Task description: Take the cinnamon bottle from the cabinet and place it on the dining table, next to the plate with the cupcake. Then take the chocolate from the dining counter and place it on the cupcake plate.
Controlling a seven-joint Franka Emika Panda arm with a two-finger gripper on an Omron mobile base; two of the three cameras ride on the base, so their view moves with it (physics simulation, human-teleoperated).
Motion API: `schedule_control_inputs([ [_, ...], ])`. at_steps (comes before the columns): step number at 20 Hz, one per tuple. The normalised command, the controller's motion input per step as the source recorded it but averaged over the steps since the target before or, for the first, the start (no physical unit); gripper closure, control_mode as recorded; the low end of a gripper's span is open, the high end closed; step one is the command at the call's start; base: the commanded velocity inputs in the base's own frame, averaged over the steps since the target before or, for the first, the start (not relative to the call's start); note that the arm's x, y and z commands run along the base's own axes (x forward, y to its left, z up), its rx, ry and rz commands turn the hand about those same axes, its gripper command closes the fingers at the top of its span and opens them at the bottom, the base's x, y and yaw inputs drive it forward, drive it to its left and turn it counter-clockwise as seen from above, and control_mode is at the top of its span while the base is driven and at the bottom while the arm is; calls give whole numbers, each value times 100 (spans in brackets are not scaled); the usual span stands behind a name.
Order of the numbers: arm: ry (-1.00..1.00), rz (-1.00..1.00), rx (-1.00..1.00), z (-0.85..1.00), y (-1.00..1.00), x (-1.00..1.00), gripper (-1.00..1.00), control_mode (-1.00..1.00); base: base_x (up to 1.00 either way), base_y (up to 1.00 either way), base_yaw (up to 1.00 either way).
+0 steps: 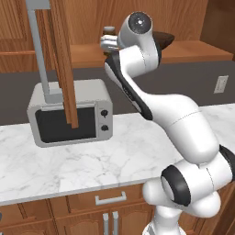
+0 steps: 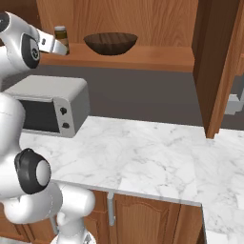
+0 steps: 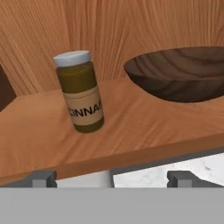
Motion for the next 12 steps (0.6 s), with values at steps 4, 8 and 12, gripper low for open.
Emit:
schedule_control_inputs([
  [4,5,1,1,-3,6,26,-100,-100,0,0,0],
  [8,0,4,0,-1,13,33,-100,-100,0,0,0],
  [12,0,3,0,-3,15,27,-100,-100,0,0,0],
])
